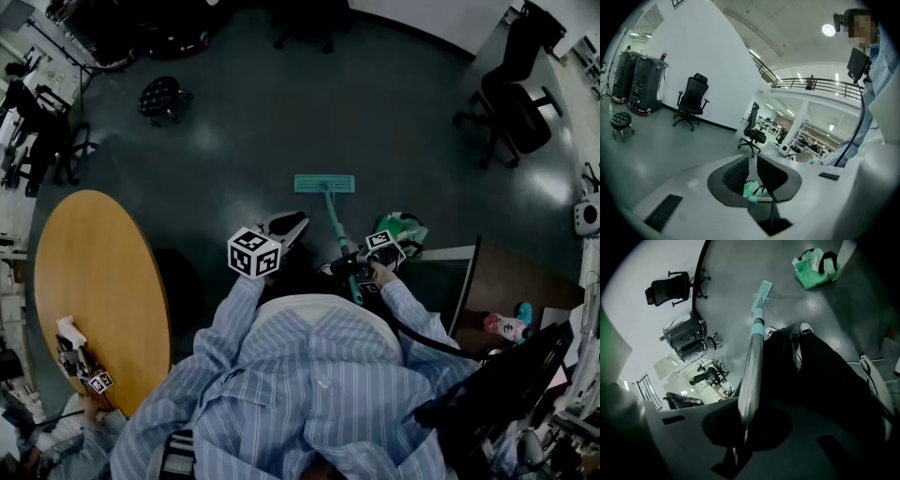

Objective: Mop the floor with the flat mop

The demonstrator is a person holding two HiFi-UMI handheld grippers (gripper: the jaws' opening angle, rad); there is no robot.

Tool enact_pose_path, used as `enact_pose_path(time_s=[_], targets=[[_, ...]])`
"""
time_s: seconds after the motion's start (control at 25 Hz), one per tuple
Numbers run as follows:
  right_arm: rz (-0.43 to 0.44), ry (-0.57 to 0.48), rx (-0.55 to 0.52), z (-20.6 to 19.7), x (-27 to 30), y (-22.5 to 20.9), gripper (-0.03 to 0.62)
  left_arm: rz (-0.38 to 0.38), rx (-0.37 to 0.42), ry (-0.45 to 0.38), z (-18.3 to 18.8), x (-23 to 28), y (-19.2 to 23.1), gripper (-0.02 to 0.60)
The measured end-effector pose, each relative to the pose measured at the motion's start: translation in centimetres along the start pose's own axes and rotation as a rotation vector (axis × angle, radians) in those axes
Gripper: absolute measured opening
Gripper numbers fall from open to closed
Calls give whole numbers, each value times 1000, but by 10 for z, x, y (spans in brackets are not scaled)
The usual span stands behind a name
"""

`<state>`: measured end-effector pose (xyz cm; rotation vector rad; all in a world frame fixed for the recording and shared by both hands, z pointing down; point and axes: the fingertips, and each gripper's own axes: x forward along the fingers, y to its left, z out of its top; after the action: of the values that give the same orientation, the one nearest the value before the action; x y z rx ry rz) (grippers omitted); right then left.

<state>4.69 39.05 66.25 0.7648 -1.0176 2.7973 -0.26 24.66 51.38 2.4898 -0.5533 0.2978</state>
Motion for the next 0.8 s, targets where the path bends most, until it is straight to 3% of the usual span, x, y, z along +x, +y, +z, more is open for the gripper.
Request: enact_pose_path(time_s=[0.6,0.8], targets=[[-77,14,-67,5,-3,7,32,22,-69,-18,-2,-5,12,58],[-20,-8,-17,11,-17,11,32,24,-72,-18,-1,-2,11,58]])
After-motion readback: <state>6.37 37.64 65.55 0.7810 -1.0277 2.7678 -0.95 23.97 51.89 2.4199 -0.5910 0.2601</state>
